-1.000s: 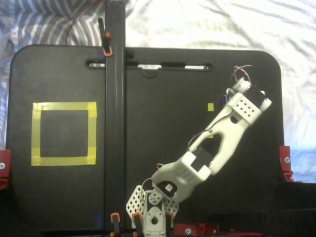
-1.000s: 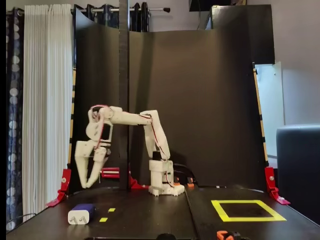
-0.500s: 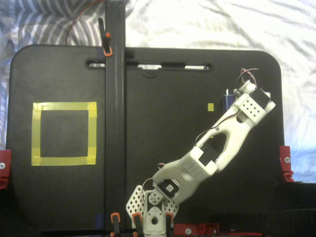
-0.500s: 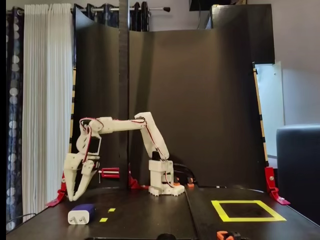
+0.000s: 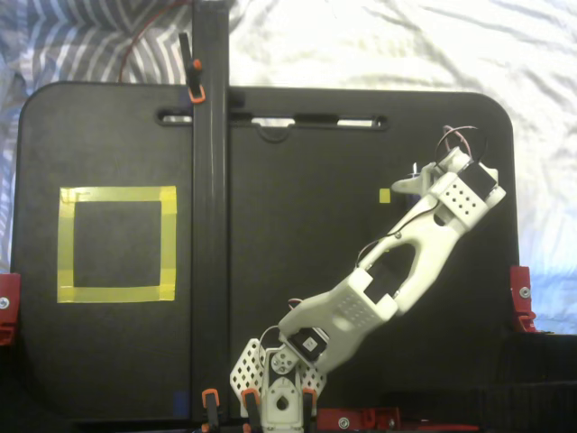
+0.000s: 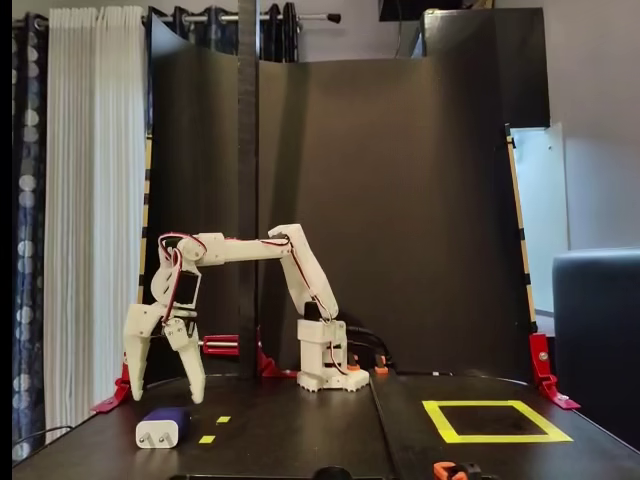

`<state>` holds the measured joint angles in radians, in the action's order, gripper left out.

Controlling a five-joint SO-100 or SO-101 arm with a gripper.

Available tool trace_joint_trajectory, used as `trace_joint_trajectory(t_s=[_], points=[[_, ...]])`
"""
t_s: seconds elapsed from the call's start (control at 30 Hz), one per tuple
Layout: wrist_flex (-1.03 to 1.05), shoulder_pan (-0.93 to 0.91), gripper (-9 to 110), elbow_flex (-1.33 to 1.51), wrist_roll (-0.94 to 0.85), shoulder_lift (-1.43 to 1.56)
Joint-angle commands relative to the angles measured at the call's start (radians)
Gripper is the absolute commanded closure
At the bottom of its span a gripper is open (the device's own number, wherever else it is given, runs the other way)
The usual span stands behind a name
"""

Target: Grasp a block and put it in the designated area.

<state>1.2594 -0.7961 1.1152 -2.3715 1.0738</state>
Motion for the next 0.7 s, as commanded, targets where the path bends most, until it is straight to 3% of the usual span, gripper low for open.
trace_joint_trajectory(t_s=[0.0, 0.67], points=[[-0.003, -0.006, 59, -0.041, -0.006, 0.005], [-0.055, 0.006, 60, -0.040, -0.006, -0.118]])
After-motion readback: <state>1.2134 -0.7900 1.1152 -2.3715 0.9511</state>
